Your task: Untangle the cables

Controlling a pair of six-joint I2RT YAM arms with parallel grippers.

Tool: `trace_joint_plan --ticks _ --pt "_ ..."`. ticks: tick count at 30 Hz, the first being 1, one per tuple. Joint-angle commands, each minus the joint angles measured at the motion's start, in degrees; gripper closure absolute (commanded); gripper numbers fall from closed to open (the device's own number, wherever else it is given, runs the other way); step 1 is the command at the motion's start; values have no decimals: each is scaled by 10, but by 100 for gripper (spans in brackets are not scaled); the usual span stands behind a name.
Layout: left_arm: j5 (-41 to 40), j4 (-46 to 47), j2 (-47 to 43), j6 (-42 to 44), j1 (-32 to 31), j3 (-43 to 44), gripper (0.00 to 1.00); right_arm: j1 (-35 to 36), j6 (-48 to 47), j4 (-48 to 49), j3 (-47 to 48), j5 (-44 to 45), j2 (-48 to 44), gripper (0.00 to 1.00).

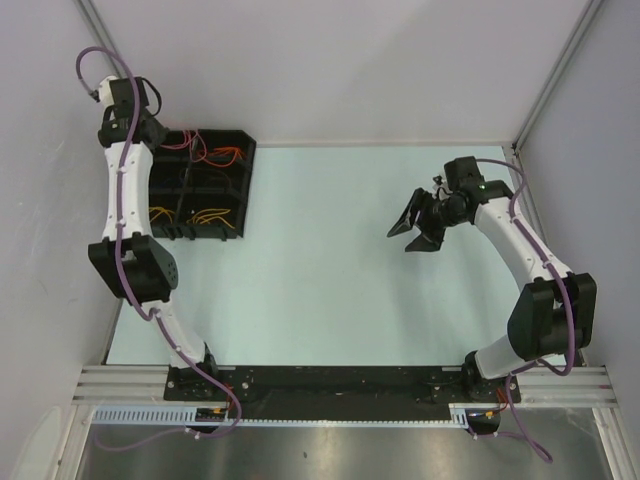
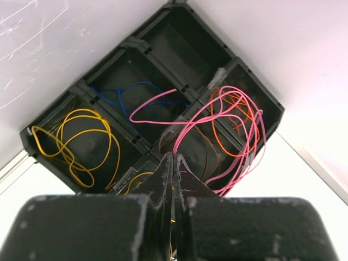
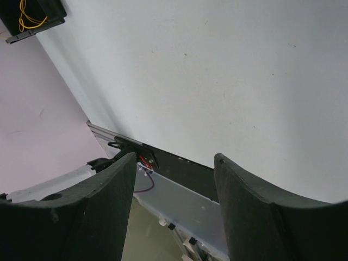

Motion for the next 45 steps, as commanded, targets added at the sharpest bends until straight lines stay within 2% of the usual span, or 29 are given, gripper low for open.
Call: trace_joint_plan --ticks 1,12,23,33,34,35,36,37,38,45 --pt "-34 -12 -27 -29 16 -6 100 25 18 16 -1 26 -7 36" --pt "-58 -28 10 -88 52 -16 100 35 11 24 -32 49 -29 35" --pt "-133 -32 40 -127 51 5 100 -20 -25 19 -36 16 -13 36" --pt "-132 -7 76 -154 60 40 100 -69 -57 -5 -35 -2 -3 36" --pt "-138 -18 86 -161 61 54 96 -75 -59 -6 -36 -2 -3 36" --pt "-145 -29 90 -170 61 62 76 -79 -63 -9 -35 -4 -3 36" --pt "-159 -43 93 -188 62 67 63 -81 -65 -10 -35 -4 -2 36" --pt "-163 -43 94 -194 62 65 44 -85 -67 -13 -35 -5 -3 36" --pt "-164 -41 93 -197 62 60 1 -91 -72 -15 -36 -7 -1 36" --pt "-118 20 56 -184 62 -11 0 -101 -84 -24 -35 -14 4 36"
